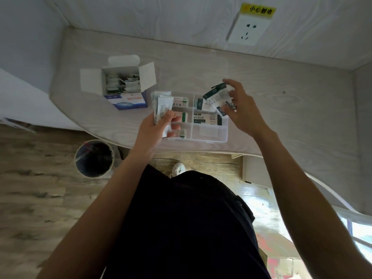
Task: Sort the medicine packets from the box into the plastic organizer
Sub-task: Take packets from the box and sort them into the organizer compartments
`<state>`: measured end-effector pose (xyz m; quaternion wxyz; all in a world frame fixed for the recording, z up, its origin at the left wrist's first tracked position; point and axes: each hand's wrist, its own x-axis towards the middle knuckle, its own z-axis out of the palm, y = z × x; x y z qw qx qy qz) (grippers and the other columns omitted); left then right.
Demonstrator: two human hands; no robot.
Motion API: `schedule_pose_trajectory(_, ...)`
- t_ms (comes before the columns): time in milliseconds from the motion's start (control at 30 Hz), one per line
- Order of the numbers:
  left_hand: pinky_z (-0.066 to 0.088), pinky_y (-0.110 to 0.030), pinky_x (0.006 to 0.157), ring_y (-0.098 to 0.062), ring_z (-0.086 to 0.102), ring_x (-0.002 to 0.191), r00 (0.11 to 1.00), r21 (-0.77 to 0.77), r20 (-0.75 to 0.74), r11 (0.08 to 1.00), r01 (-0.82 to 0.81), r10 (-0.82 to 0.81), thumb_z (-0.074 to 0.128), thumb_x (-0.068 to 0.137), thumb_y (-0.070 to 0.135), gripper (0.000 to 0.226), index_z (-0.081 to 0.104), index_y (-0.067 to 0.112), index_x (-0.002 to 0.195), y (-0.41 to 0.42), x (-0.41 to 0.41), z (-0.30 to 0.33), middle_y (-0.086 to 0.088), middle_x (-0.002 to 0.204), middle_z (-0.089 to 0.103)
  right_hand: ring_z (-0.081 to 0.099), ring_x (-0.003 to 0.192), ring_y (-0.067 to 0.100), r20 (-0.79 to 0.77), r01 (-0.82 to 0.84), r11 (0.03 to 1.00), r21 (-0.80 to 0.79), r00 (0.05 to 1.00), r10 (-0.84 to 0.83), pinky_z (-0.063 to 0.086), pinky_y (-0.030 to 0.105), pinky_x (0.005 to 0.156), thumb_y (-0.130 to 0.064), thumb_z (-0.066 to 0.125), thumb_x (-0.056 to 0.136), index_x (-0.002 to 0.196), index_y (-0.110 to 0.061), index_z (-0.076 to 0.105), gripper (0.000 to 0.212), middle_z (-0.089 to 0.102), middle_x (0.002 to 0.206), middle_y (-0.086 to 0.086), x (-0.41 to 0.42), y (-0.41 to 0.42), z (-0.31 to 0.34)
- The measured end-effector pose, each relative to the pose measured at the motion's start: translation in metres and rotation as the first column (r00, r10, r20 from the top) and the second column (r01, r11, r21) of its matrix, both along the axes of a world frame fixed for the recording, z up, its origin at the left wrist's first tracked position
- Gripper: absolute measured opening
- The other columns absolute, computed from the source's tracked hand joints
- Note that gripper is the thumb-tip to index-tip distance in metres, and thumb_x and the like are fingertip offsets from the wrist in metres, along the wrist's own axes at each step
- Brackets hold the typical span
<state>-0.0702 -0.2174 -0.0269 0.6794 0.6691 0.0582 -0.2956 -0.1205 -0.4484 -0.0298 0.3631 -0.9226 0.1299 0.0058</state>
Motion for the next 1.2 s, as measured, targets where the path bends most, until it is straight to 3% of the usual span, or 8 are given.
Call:
schedule_pose_trajectory(133,0.054,-0.019,0.054,-0.005,0.066,0.063,0.999,0.007,-0.032,1.000,-0.024,0.024,0.053,0.093,0.019,0.011,0.061,0.015,0.088,0.001,0.000,-0.004,0.006,0.073,0.070,0.060,0.096,0.032,-0.040,-0.134,0.984,-0.114,0.991,0.130,0.044,0.030,0.072,-0.005,0.050,0.092,0.124,-0.004,0.048,0.032,0.062,0.116,0.017,-0.005,-0.003,0.000)
schedule_pose_trajectory(333,0.055,-0.021,0.057,-0.007,0.067,0.067,1.000,0.019,-0.004,1.000,-0.002,0.003,0.054,0.093,0.022,0.012,0.062,0.017,0.087,0.003,-0.002,-0.005,0.009,0.072,0.071,0.053,0.113,0.031,-0.169,-0.250,0.942,-0.223,0.962,0.215,0.041,0.039,0.091,0.001,0.044,0.091,0.131,-0.005,0.046,0.040,0.054,0.130,0.014,0.002,0.014,-0.004)
schedule_pose_trajectory(467,0.054,-0.020,0.057,-0.007,0.067,0.069,1.000,0.013,-0.007,1.000,-0.024,0.024,0.054,0.093,0.023,0.013,0.063,0.018,0.087,0.007,-0.002,-0.004,0.007,0.076,0.071,0.055,0.110,0.029,-0.124,-0.178,0.958,-0.226,0.980,0.153,0.042,0.036,0.089,-0.001,0.047,0.090,0.127,-0.007,0.049,0.037,0.057,0.125,0.011,0.005,0.007,-0.006)
schedule_pose_trajectory(533,0.053,-0.020,0.057,-0.007,0.067,0.069,0.999,0.016,-0.012,0.999,-0.035,0.035,0.054,0.093,0.024,0.014,0.064,0.019,0.085,0.009,-0.003,-0.005,0.007,0.076,0.072,0.053,0.114,0.029,-0.201,-0.247,0.944,-0.219,0.958,0.204,0.040,0.037,0.093,-0.002,0.047,0.090,0.129,-0.008,0.048,0.040,0.055,0.129,0.011,0.004,0.008,-0.007)
schedule_pose_trajectory(700,0.055,-0.020,0.058,-0.007,0.067,0.069,0.999,0.011,-0.028,1.000,-0.028,0.029,0.054,0.093,0.022,0.014,0.064,0.018,0.084,0.010,-0.003,-0.006,0.009,0.074,0.072,0.061,0.099,0.031,-0.306,-0.396,0.856,-0.332,0.904,0.300,0.048,0.038,0.081,-0.028,0.039,0.099,0.133,-0.015,0.042,0.036,0.059,0.125,0.009,0.008,0.014,-0.011)
schedule_pose_trajectory(833,0.055,-0.020,0.057,-0.006,0.067,0.067,0.999,0.002,-0.034,0.999,-0.035,0.035,0.054,0.093,0.022,0.014,0.063,0.016,0.085,0.010,-0.003,-0.005,0.009,0.074,0.072,0.062,0.080,0.033,-0.306,-0.393,0.827,-0.401,0.909,0.284,0.044,0.033,0.066,-0.028,0.038,0.100,0.128,-0.016,0.040,0.031,0.066,0.107,0.011,0.007,0.015,-0.010)
schedule_pose_trajectory(1000,0.054,-0.020,0.058,-0.008,0.067,0.069,0.998,0.010,-0.035,0.999,-0.042,0.042,0.055,0.093,0.024,0.013,0.063,0.017,0.086,0.010,-0.003,-0.005,0.004,0.082,0.071,0.059,0.101,0.028,-0.419,-0.427,0.840,-0.336,0.866,0.272,0.049,0.036,0.080,-0.005,0.045,0.089,0.134,-0.022,0.043,0.047,0.058,0.126,0.005,0.008,0.013,-0.011)
schedule_pose_trajectory(1200,0.054,-0.021,0.059,-0.011,0.067,0.072,0.999,0.019,-0.029,1.000,-0.024,0.024,0.054,0.093,0.024,0.014,0.064,0.018,0.085,0.010,-0.001,-0.005,0.005,0.081,0.072,0.062,0.098,0.026,-0.366,-0.457,0.769,-0.447,0.878,0.309,0.053,0.039,0.076,-0.029,0.038,0.100,0.132,-0.025,0.046,0.033,0.060,0.122,0.003,0.011,0.020,-0.018)
